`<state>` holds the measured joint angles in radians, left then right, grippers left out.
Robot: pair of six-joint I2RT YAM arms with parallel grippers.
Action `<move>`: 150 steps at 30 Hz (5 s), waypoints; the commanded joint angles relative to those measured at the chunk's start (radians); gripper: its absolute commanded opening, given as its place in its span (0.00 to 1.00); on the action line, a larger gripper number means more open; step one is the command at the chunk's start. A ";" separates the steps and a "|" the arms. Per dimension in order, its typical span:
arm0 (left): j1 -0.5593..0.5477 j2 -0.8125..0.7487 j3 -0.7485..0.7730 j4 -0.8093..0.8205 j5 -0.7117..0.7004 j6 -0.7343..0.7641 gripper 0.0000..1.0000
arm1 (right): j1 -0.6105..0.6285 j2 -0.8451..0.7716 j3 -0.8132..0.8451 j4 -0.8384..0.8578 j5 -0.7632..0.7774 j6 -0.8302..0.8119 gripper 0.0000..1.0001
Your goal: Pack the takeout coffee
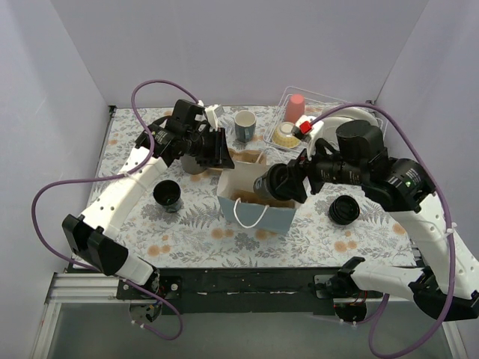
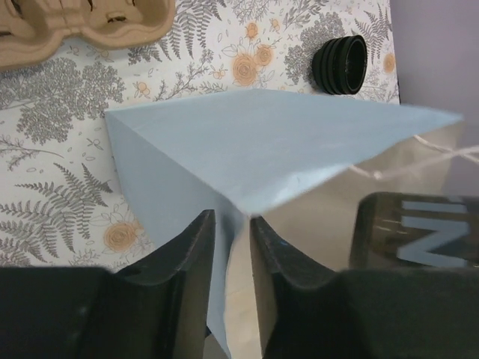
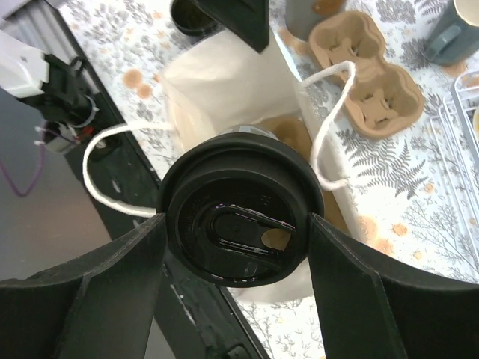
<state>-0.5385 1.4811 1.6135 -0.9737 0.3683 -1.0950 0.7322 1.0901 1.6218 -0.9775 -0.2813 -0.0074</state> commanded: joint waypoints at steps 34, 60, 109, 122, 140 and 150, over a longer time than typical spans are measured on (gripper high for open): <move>0.002 -0.222 -0.151 -0.172 -0.002 -0.054 0.42 | 0.521 0.051 -0.111 -0.029 0.570 0.190 0.28; 0.002 -0.317 -0.314 0.222 0.144 0.238 0.10 | 0.613 0.110 -0.218 -0.023 0.850 -0.144 0.29; 0.000 -0.469 -0.546 0.187 0.153 -0.054 0.00 | 0.696 0.160 -0.322 0.247 0.789 -0.222 0.29; 0.000 -0.472 -0.563 0.196 0.192 -0.032 0.00 | 0.584 0.139 -0.480 0.393 0.801 -0.437 0.28; 0.000 -0.415 -0.520 0.141 0.235 0.037 0.00 | 0.460 0.143 -0.606 0.545 0.623 -0.545 0.27; 0.000 -0.413 -0.506 0.125 0.250 0.004 0.00 | 0.458 0.139 -0.591 0.605 0.640 -0.571 0.25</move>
<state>-0.5385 1.0760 1.0634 -0.8249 0.5858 -1.0813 1.1915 1.2388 0.9768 -0.4332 0.3580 -0.5575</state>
